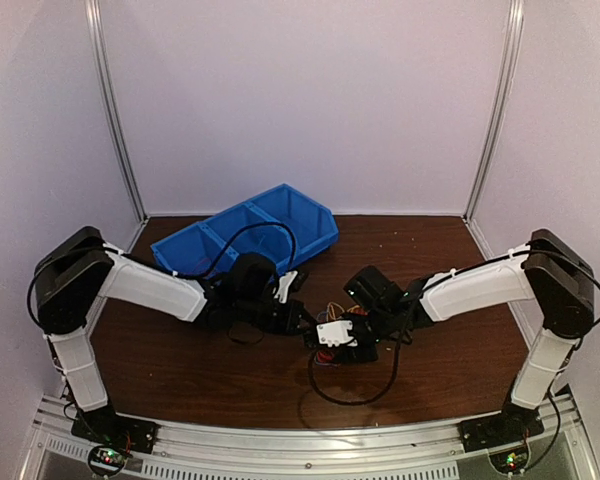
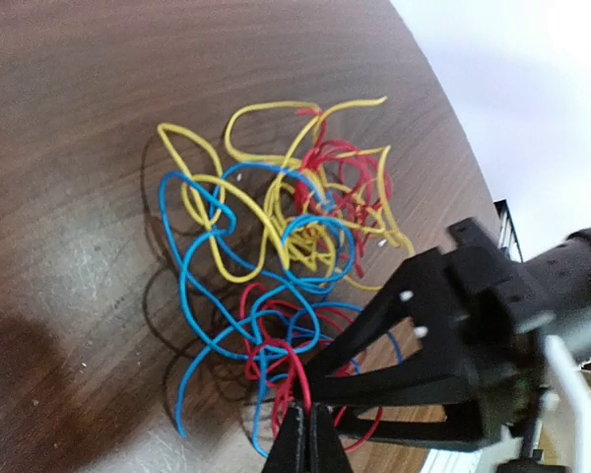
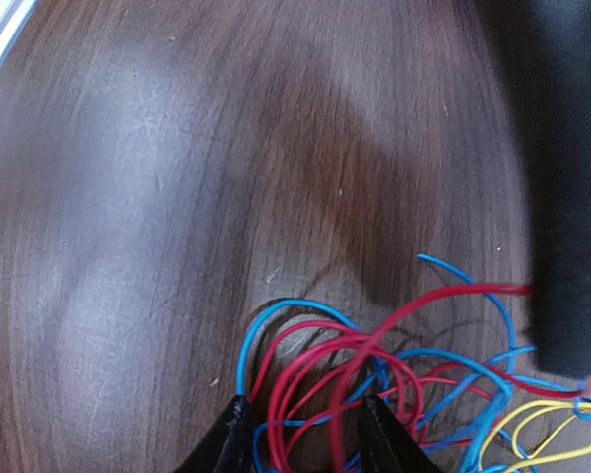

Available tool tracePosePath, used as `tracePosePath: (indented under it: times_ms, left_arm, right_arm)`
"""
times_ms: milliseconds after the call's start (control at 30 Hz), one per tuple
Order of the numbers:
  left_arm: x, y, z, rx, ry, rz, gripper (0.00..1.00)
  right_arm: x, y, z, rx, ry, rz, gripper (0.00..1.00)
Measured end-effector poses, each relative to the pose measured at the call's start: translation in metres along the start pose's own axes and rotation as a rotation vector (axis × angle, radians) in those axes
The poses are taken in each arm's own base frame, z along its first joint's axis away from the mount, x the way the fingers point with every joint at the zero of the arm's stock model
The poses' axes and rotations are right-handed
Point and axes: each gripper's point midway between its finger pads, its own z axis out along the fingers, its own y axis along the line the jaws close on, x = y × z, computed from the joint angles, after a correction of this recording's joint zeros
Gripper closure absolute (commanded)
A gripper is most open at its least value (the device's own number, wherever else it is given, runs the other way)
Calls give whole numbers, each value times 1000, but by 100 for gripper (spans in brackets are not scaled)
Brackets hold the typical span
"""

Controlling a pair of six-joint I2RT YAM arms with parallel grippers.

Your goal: Untangle the cables

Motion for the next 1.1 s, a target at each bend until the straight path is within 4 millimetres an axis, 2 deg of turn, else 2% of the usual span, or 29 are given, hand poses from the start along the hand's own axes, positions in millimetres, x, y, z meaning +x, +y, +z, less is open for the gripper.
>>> tracePosePath:
  times_ms: [100,267,433,533,700,867,967,1100]
  left_arm:
    - [-19,-19,-19,2,-52,47,100]
    - [-78,-65,-56,-20,-188,182,100]
    - [-135,-115,-111,-51,-337,321,100]
    - [-159,-137,-143,-83,-410,388,100]
    - [-188,-162,-192,-181,-493,497,100]
    - [-223,-202,-257,-267,-607,600,100]
    - [-227,-219,-291,-323,-611,650,100]
    - [-234,-230,-323,-386,-642,695,100]
  right_arm:
    - [9,4,3,6,18,9,70]
    - [14,-2,3,29,19,17,84]
    - [16,-6,2,39,19,26,94]
    - [18,-7,2,41,21,31,95]
    - [14,-17,-1,61,10,34,96]
    - [11,-23,-3,81,1,33,96]
    - [-11,-44,-11,144,-63,5,96]
    - [-36,-64,-25,219,-135,-26,96]
